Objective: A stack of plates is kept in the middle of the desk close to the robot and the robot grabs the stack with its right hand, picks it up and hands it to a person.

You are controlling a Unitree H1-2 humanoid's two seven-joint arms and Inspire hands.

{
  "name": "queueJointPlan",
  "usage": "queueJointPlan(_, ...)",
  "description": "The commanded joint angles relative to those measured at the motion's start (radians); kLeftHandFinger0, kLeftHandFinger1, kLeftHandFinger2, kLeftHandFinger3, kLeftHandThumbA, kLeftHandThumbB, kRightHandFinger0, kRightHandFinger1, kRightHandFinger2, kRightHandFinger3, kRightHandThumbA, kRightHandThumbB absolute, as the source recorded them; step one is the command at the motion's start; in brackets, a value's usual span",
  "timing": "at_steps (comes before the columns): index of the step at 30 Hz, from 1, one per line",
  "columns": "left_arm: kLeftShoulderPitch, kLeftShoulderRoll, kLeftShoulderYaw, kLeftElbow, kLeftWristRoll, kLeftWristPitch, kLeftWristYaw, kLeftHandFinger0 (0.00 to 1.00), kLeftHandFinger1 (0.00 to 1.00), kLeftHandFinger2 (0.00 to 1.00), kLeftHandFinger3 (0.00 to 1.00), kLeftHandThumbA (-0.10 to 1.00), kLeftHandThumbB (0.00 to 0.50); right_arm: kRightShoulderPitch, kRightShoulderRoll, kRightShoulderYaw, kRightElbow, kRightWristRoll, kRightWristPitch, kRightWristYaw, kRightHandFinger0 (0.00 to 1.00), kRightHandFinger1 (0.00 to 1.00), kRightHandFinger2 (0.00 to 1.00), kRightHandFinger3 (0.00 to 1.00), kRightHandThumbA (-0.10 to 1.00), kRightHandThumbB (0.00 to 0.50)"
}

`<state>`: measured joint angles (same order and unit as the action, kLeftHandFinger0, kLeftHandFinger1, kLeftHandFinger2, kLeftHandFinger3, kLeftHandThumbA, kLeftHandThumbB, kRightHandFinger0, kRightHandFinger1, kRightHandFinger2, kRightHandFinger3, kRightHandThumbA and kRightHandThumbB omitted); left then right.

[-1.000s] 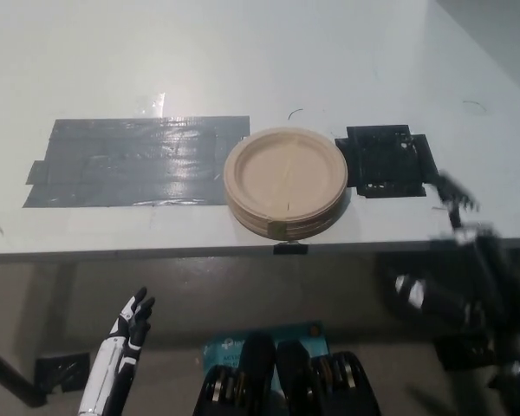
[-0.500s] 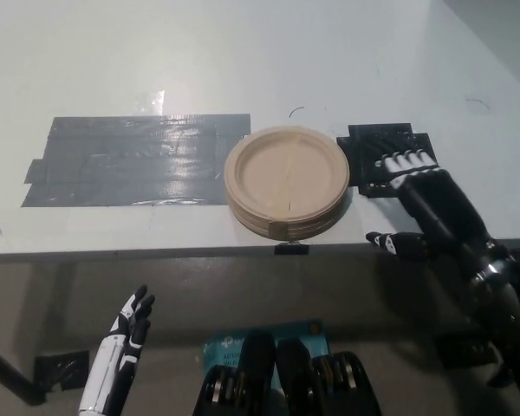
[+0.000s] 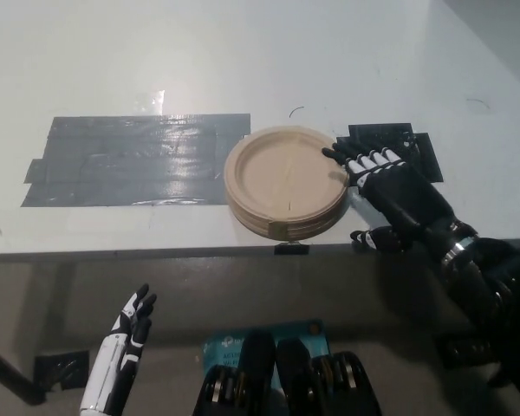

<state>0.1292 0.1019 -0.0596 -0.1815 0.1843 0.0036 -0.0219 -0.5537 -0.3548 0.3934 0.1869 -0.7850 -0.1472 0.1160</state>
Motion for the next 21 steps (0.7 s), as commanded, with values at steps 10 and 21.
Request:
queueJointPlan(10, -0.014, 0.003, -0.002, -0.023, -0.003, -0.033, -0.002, 1.00, 1.00, 1.00, 1.00, 1.00, 0.000, -0.074, 0.027, 0.021, 0.048, -0.079, -0.024, -0.076, 1.00, 1.00, 1.00, 1.00, 0.93, 0.500)
queueJointPlan(21, -0.025, 0.004, -0.006, -0.026, -0.005, -0.022, -0.009, 1.00, 1.00, 1.00, 1.00, 1.00, 0.004, -0.104, 0.053, 0.053, 0.131, -0.129, -0.025, -0.123, 1.00, 1.00, 1.00, 1.00, 0.96, 0.490)
